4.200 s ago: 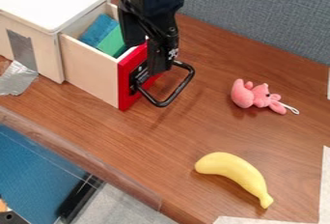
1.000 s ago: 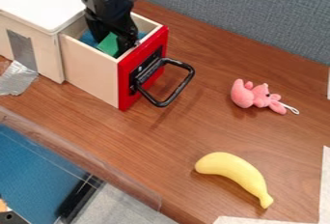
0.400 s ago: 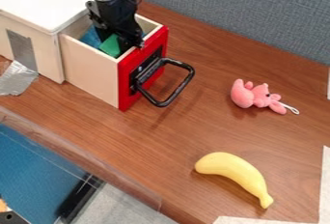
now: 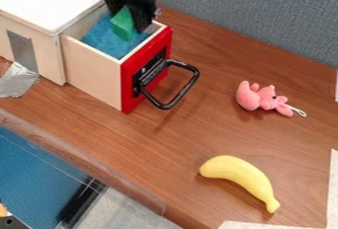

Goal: Took the green toy to the right side of the table

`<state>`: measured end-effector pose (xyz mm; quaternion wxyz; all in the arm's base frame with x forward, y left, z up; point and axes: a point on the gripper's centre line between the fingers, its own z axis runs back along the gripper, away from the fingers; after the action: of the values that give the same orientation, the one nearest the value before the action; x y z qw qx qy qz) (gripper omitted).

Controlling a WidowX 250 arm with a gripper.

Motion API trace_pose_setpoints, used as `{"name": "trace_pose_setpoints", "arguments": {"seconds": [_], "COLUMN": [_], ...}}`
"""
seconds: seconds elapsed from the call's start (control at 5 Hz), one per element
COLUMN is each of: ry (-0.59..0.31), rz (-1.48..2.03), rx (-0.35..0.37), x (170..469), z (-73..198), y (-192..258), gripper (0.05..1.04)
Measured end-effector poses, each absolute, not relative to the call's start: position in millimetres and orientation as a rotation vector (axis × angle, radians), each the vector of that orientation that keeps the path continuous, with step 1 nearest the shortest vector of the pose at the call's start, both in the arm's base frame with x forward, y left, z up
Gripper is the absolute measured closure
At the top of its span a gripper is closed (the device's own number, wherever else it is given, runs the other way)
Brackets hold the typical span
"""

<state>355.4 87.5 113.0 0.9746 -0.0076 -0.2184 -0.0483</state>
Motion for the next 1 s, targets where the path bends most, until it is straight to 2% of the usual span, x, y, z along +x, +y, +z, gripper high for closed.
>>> {"name": "trace_pose_setpoints", "arguments": {"seconds": [0.4, 0.8, 1.0], "ry": [-0.451, -0.406, -0.379], "rz": [-0.085, -0.174, -0.229], "rx": [0.007, -0.039, -0.075], "x": [349.2, 329.3, 316.8], "z": [142.8, 167.3, 162.5], "y": [79.8, 26.1, -1.0], "gripper": [0.497, 0.497, 0.497]}}
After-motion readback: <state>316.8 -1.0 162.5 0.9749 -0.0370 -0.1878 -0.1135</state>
